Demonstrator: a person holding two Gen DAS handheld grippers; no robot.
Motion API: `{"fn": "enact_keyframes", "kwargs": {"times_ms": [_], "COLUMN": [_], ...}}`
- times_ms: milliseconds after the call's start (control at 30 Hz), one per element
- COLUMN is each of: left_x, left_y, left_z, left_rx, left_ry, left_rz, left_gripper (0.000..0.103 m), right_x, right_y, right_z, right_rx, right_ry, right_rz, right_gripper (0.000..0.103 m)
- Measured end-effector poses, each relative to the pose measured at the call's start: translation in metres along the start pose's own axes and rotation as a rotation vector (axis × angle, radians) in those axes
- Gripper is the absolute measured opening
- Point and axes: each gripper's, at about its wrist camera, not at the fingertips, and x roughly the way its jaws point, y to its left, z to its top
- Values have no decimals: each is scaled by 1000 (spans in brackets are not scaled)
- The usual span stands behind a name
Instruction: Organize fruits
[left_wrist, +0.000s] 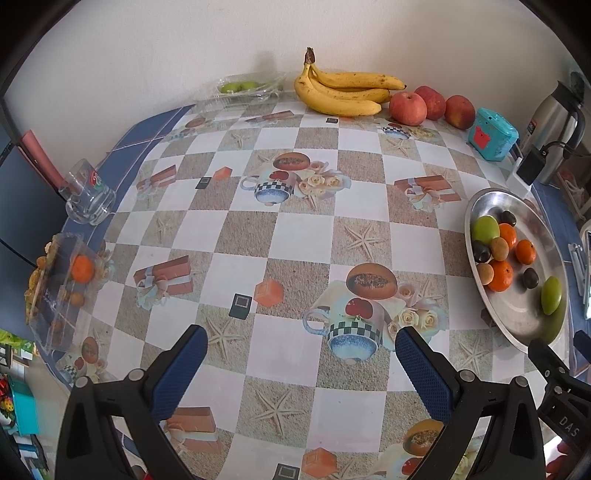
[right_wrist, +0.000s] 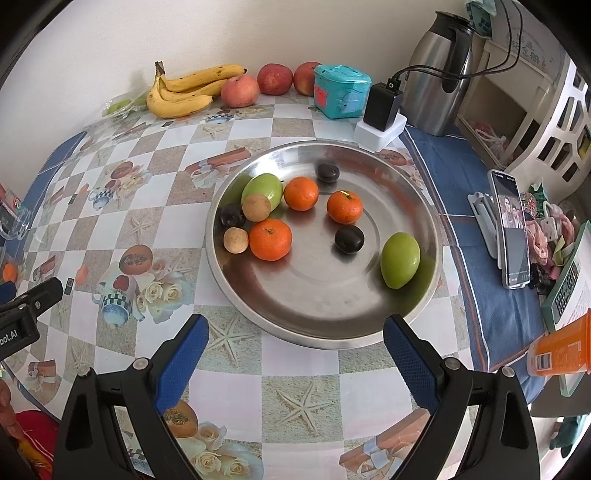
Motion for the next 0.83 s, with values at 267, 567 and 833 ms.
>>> {"fn": "enact_keyframes", "kwargs": {"times_ms": [267,567,833], "left_x": [2,1,-1], "left_y": [1,-1,-2], "left_z": [0,0,0], "left_rx": [-7,-3,-2], "left_ry": [8,7,0], "left_rz": [2,-12,-15], "left_gripper": [103,103,103], "right_x": [0,0,-1], "right_y": [0,-2,-4], "right_z": [0,0,0], "right_rx": [3,13,29], "right_ry": [1,1,2], "right_rz": [-2,0,2], "right_gripper": [96,96,96]}}
